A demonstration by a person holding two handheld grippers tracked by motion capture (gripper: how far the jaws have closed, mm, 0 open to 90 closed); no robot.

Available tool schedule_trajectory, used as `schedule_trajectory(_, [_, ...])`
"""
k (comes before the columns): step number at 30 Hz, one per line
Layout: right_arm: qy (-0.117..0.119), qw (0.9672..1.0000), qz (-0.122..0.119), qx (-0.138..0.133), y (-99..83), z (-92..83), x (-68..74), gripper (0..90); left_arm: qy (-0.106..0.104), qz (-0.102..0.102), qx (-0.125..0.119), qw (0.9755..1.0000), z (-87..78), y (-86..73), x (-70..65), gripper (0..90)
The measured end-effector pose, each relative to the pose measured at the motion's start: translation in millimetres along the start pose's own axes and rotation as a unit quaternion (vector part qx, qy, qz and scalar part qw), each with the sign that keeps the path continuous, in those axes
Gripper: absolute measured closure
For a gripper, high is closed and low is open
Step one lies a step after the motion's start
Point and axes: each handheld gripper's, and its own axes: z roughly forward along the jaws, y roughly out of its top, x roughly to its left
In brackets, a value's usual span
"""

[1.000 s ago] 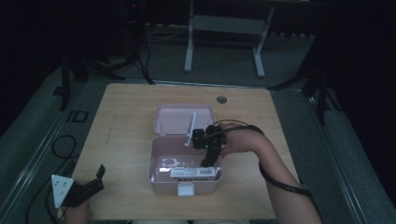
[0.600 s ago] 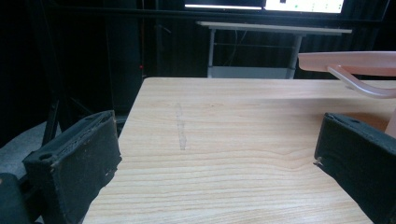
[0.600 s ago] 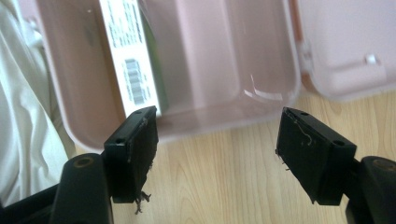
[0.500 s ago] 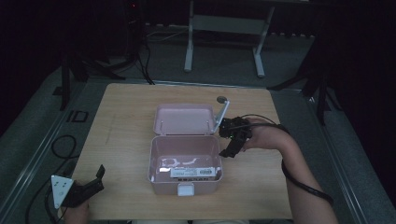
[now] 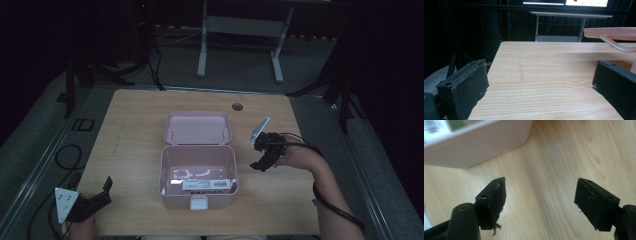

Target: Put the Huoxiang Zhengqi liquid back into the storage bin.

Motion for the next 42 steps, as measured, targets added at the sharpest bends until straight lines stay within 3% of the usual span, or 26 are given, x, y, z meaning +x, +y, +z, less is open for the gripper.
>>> schedule_trajectory(7, [-0.001, 0.9987, 0.046, -0.022, -19.6, 25.0, -6.6, 13.6, -0.001, -0.001, -0.001, 1.0000, -0.1, -0.1, 0.1, 0.4])
schedule_trajectory(8, [-0.008, 0.9973, 0.063, -0.038, -26.1, 32.1, -8.7, 12.9, -0.001, -0.001, -0.001, 1.0000, -0.1, -0.1, 0.2, 0.4])
schedule_trajectory(11, [-0.015, 0.9952, 0.081, -0.053, -36.5, 42.1, -10.4, 12.7, -0.001, -0.001, -0.001, 1.0000, -0.2, 0.0, 0.3, 0.4])
schedule_trajectory(13, [-0.020, 0.9931, 0.092, -0.069, -43.8, 47.9, -11.7, 12.9, -0.002, -0.001, -0.001, 1.0000, -0.3, 0.0, 0.3, 0.4])
schedule_trajectory(17, [-0.051, 0.9839, 0.125, -0.118, -62.2, 56.0, -14.3, 12.2, 0.000, -0.004, -0.002, 1.0000, -0.5, 0.1, 0.8, 0.4])
schedule_trajectory(18, [-0.051, 0.9839, 0.125, -0.118, -62.2, 56.0, -14.3, 12.2, 0.000, -0.004, -0.002, 1.0000, -0.5, 0.1, 0.8, 0.4])
schedule_trajectory(23, [-0.096, 0.9683, 0.165, -0.161, -88.5, 66.0, -14.7, 12.2, 0.000, -0.002, -0.002, 1.0000, -0.2, 0.2, 0.3, 0.4])
schedule_trajectory(29, [-0.144, 0.9436, 0.219, -0.203, -116.2, 73.5, -15.8, 12.2, 0.002, 0.000, -0.001, 1.0000, 0.1, 0.1, -0.1, 0.4])
schedule_trajectory(37, [-0.179, 0.9209, 0.263, -0.226, -141.2, 79.0, -15.1, 12.2, 0.002, -0.002, -0.003, 1.0000, -0.2, 0.1, 0.3, 0.4])
schedule_trajectory(40, [-0.190, 0.9063, 0.286, -0.247, -151.3, 79.3, -15.1, 12.0, 0.001, -0.001, -0.002, 1.0000, -0.2, 0.0, 0.3, 0.4])
schedule_trajectory(42, [-0.197, 0.8985, 0.298, -0.255, -157.6, 80.2, -14.9, 12.0, 0.001, 0.000, -0.002, 1.0000, -0.2, 0.0, 0.1, 0.4])
